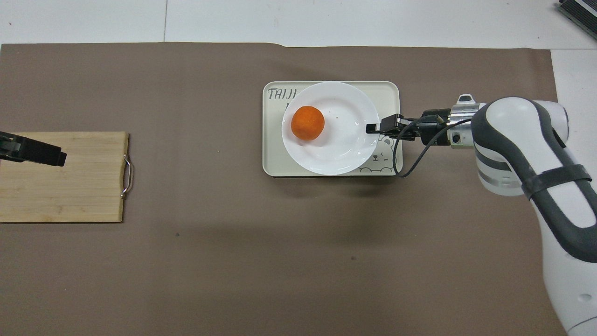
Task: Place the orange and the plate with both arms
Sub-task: 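Slide the plate with the right gripper onto the bear tray, then adjust the plate on the tray and open the right gripper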
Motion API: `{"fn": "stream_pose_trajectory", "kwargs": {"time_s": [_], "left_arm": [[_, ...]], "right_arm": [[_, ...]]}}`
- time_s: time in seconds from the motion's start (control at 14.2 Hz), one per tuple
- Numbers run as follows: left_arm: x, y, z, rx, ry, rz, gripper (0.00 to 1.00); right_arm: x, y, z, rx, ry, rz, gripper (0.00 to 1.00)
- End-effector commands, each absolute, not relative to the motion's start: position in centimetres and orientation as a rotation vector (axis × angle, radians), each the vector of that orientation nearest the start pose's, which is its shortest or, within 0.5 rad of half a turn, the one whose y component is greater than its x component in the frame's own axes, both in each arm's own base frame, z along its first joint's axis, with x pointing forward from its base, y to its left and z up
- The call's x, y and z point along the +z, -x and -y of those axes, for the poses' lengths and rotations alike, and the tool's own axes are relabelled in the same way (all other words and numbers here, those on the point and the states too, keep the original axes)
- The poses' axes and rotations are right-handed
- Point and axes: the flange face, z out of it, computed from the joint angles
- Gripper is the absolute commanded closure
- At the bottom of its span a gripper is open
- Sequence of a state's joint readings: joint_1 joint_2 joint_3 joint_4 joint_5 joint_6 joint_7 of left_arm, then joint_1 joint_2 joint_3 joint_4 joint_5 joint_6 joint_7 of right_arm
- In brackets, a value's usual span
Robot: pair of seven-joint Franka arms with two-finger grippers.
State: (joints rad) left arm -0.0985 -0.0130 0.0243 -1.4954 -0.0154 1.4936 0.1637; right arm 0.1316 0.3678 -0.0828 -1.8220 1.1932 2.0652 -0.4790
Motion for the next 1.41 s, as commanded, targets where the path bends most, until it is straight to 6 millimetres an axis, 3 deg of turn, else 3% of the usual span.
{"fn": "stream_pose_trajectory", "kwargs": {"time_s": [0.0, 0.35, 0.71, 1.06, 1.13, 1.2, 1.27, 1.34], "left_arm": [[66.6, -53.9, 3.9, -0.01, 3.121, -0.368, 0.0], [66.6, -53.9, 3.9, -0.01, 3.121, -0.368, 0.0], [66.6, -53.9, 3.9, -0.01, 3.121, -0.368, 0.0], [66.6, -53.9, 3.9, -0.01, 3.121, -0.368, 0.0], [66.6, -53.9, 3.9, -0.01, 3.121, -0.368, 0.0], [66.6, -53.9, 3.9, -0.01, 3.121, -0.368, 0.0], [66.6, -53.9, 3.9, -0.01, 3.121, -0.368, 0.0], [66.6, -53.9, 3.9, -0.01, 3.121, -0.368, 0.0]], "right_arm": [[34.3, -67.1, -8.2, -0.143, 2.106, -0.192, 1.0], [29.7, -68.5, -9.0, -0.116, 2.13, -0.178, 1.0], [27.2, -68.6, -9.0, -0.146, 2.171, -0.135, 1.0], [27.0, -68.5, -9.6, -0.164, 2.187, -0.122, 1.0], [26.9, -68.5, -9.5, -0.159, 2.192, -0.122, 0.9], [27.0, -68.5, -9.5, -0.157, 2.199, -0.121, 0.64], [27.3, -68.6, -9.4, -0.162, 2.208, -0.108, 0.2], [27.3, -68.6, -9.1, -0.163, 2.217, -0.104, 0.0]]}}
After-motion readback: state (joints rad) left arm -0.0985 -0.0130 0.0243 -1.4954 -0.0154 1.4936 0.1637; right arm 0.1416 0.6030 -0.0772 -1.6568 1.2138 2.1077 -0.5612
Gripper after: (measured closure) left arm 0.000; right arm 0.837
